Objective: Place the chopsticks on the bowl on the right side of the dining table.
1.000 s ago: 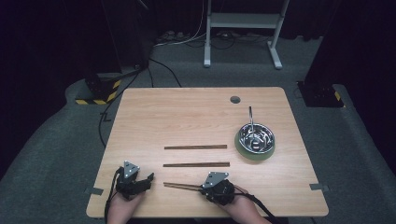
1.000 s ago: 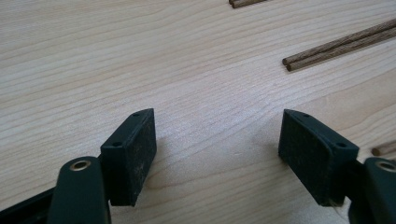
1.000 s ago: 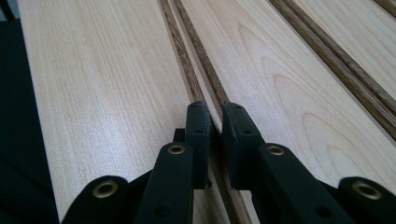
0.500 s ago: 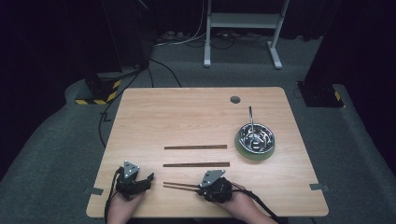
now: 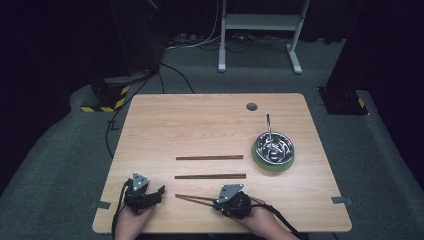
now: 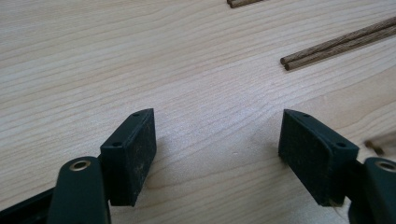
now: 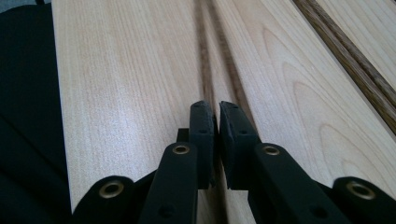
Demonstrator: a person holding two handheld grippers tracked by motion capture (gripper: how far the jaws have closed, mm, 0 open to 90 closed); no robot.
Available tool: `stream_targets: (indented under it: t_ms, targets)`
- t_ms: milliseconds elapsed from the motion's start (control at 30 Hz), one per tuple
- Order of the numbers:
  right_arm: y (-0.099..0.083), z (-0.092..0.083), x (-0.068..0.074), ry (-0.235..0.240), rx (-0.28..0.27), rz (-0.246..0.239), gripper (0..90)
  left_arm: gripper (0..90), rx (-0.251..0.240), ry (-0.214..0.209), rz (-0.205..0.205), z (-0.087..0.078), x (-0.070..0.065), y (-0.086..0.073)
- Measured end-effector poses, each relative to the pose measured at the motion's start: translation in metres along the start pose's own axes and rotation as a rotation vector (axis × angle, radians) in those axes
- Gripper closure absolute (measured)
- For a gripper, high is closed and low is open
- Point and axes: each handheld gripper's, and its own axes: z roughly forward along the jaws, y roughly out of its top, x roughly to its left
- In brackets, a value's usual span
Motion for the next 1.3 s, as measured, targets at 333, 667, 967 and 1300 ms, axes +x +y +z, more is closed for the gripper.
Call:
stream_targets:
  t_ms: [333,667,967,1300]
  targets:
    - [0.003,-0.002,0.004,0.009,-0.003,-0.037,83.9,27.5,-0.001,0.0,0.0,0.0,0.0,0.0]
    - [0.006,-0.014,0.003,-0.019,-0.032,-0.04,84.0,27.5,0.0,0.0,0.0,0.0,0.0,0.0]
    - [0.007,-0.035,-0.008,-0.076,-0.057,-0.011,84.2,27.5,0.0,0.0,0.0,0.0,0.0,0.0]
    - [-0.004,-0.07,-0.034,-0.169,-0.058,0.028,84.2,27.5,0.0,0.0,0.0,0.0,0.0,0.0]
